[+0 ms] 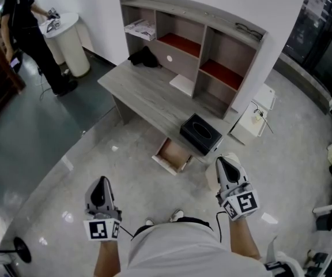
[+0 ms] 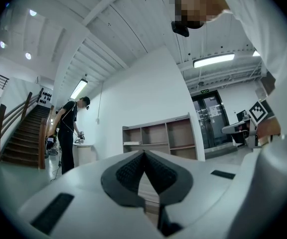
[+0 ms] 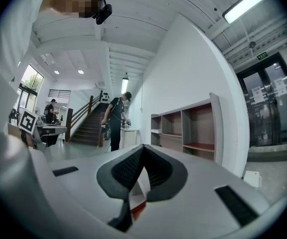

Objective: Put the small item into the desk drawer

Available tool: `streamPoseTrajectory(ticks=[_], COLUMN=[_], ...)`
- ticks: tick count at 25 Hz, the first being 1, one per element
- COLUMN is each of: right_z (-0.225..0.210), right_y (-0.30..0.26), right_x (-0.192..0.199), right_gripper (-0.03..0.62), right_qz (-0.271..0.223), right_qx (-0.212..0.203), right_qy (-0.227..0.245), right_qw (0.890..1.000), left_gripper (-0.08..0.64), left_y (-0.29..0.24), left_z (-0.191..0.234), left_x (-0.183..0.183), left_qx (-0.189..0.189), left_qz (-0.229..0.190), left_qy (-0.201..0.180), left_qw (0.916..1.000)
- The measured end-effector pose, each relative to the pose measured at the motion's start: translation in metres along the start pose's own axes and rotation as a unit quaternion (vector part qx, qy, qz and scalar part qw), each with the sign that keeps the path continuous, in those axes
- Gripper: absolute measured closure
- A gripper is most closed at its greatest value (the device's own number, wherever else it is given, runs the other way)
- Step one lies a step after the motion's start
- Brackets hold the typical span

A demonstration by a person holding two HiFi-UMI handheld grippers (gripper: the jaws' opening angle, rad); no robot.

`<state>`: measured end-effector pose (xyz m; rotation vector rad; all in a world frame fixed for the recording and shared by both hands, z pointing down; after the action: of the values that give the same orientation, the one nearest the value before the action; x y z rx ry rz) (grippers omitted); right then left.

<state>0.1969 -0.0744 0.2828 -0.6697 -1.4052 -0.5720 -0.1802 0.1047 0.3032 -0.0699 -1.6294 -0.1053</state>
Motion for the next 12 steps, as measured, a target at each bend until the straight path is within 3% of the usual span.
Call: streamPoseTrajectory(ticks=[12], right_z=[-0.02], right_y=[-0.015], right_x=[0.001], right_gripper=[0.57], right_qz=[-0.003], right_qx=[-0.022], right_qy=[0.005], right_qw=[1.0], left_gripper=[0.543], left_y=[-0.008], left_z=[-0.016], left_x=[0.005], left_qx=[-0.016], left_qz=[0.007], left_qy=[-0.005], left_qw=[0.9998])
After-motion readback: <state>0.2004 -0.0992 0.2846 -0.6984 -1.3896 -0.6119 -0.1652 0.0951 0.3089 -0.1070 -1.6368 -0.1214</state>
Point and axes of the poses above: the fingertips, and each gripper's own axes: y backward along the fingers, z to its left, x out of its underside, the point moved 9 cm from there along y, backward along the fingers, and after that the axes turned 3 degrees about z, right-handed, at the moved point
